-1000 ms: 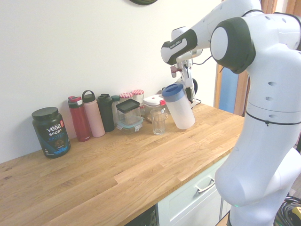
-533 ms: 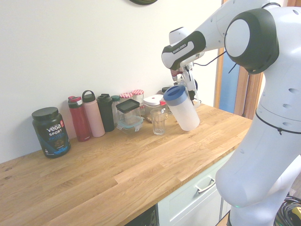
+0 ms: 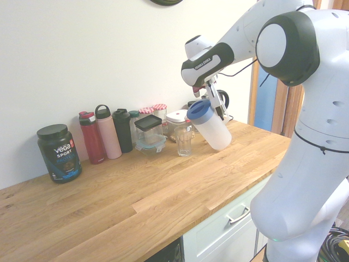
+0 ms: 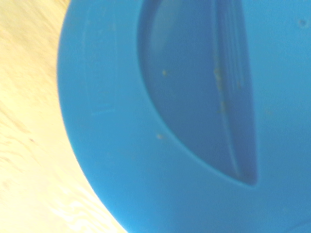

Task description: Pour me some water

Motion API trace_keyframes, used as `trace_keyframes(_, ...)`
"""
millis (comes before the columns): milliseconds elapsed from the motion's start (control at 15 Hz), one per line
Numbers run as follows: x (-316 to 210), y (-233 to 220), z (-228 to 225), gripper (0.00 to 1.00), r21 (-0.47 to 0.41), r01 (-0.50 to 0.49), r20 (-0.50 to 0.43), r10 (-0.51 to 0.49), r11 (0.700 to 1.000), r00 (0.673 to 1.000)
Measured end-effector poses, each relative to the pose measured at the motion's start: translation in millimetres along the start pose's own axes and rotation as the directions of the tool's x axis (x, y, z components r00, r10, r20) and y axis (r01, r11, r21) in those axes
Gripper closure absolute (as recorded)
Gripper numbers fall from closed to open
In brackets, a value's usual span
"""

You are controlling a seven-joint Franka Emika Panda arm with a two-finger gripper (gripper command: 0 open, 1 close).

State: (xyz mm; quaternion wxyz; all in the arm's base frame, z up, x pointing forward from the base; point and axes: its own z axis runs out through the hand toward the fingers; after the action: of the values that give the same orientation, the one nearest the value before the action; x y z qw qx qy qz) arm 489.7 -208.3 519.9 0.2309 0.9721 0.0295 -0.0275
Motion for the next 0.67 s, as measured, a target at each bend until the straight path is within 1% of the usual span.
trace_keyframes(267, 13, 3, 7, 1.0, -0.087, 0.01, 0.042, -0.006, 0.996, 0.999)
trace_keyframes(667, 24, -2, -11, 1.0, -0.163, 0.041, 0.075, -0.029, 0.986, 0.997)
